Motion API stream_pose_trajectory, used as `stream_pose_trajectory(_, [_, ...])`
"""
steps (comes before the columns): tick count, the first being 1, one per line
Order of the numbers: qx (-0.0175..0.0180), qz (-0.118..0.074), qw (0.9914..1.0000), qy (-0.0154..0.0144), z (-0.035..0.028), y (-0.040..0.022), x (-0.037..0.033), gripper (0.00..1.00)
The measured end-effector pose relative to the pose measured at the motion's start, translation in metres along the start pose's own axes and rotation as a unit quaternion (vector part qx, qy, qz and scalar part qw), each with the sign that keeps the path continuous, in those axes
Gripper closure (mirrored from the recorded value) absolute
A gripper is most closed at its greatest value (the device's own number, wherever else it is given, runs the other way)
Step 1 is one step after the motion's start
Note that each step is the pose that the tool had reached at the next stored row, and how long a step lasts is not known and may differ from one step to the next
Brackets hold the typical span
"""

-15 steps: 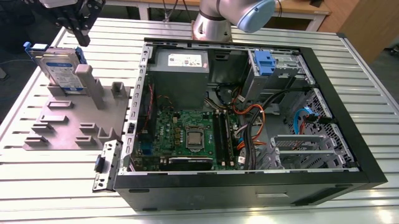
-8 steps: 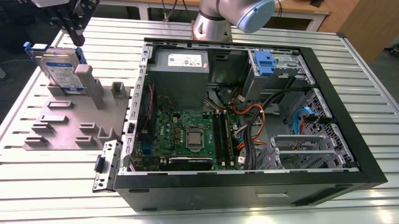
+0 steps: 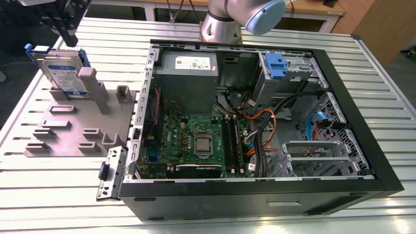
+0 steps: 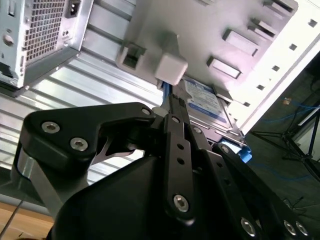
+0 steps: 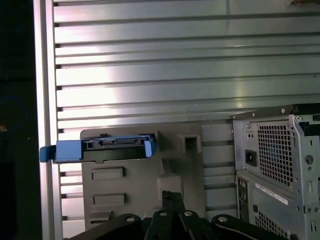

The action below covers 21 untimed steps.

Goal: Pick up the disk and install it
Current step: 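Reach for the disk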

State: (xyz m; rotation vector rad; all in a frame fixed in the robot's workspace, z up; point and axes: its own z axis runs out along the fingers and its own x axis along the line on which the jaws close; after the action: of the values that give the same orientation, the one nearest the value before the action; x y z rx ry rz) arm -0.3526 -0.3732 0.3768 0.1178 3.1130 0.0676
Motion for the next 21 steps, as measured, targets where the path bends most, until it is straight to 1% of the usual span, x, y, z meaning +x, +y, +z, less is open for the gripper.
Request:
stream_pose_trajectory(3, [0.0, 0.0, 1.0, 0.0, 0.0015, 0.0019, 0.0123, 0.89])
stream_pose_trajectory(5, [0.0, 0.0, 1.0, 0.0, 0.0026, 0.0031, 0.0183, 0.89])
stream_pose_trajectory(6, [0.0, 0.0, 1.0, 0.0001, 0.0031, 0.0034, 0.0202, 0.89])
stream_pose_trajectory(17, [0.0, 0.0, 1.0, 0.0001, 0.0034, 0.0035, 0.0212, 0.89])
stream_pose_trajectory(21, [0.0, 0.0, 1.0, 0.0001, 0.0038, 0.0037, 0.0246, 0.89])
